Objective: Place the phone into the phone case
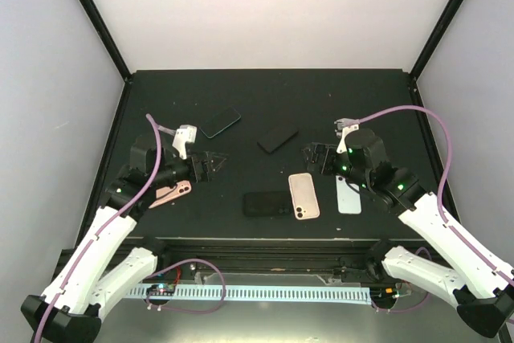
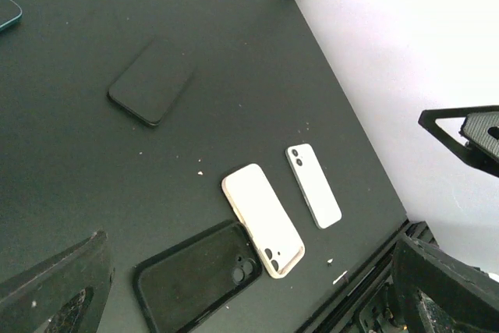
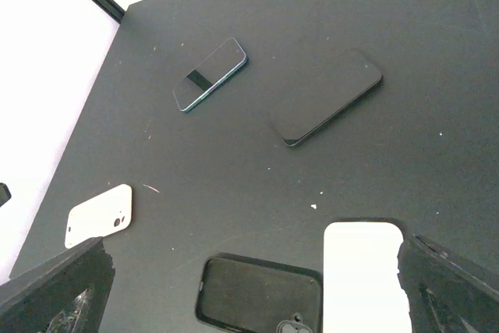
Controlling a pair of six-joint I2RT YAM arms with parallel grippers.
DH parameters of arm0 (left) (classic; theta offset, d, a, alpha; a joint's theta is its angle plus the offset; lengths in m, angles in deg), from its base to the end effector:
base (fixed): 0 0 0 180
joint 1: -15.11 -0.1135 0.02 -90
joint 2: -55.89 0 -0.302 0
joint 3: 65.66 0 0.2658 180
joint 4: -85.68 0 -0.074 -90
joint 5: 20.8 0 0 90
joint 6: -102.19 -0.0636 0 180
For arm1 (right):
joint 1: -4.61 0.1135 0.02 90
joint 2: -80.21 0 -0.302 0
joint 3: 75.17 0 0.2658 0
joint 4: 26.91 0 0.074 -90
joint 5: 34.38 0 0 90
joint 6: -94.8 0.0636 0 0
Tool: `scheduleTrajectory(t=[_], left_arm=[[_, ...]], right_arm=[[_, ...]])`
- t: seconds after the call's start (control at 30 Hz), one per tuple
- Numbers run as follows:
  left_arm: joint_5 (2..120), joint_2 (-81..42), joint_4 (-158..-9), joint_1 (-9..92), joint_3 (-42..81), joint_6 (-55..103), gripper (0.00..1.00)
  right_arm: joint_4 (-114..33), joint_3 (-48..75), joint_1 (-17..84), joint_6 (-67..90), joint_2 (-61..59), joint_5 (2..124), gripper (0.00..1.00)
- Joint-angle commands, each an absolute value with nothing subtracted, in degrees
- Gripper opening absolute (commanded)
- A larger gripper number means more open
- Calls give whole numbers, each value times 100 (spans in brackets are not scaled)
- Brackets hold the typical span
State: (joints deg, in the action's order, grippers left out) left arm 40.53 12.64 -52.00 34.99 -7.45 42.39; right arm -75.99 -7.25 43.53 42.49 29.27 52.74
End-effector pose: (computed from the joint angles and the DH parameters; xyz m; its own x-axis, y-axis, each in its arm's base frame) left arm 0.1515 -0.0872 0.3294 -0.7252 -0.2071 -0.6567 0.3868 0.6665 -0.6373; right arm 0.1579 0.1234 0.3525 -0.6905 0.2272 -0.6867 -0.2175 0.8402 0.4968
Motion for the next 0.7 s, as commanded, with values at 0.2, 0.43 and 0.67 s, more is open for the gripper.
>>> scheduleTrajectory(t=[0.2, 0.43, 0.67], left_arm=[[4163, 1067, -4837, 3467, -683, 4150, 99], [4153, 519, -4701, 3595, -770, 4206, 93], [4131, -138, -5281, 4017, -1350, 4587, 79]], right_arm=[[-7630, -833, 4398, 4372, 2946, 5117, 100], [-7697, -942, 4397, 4348, 2813, 5265, 100], [-7830, -1125, 4395, 4003, 2215, 5370, 99]])
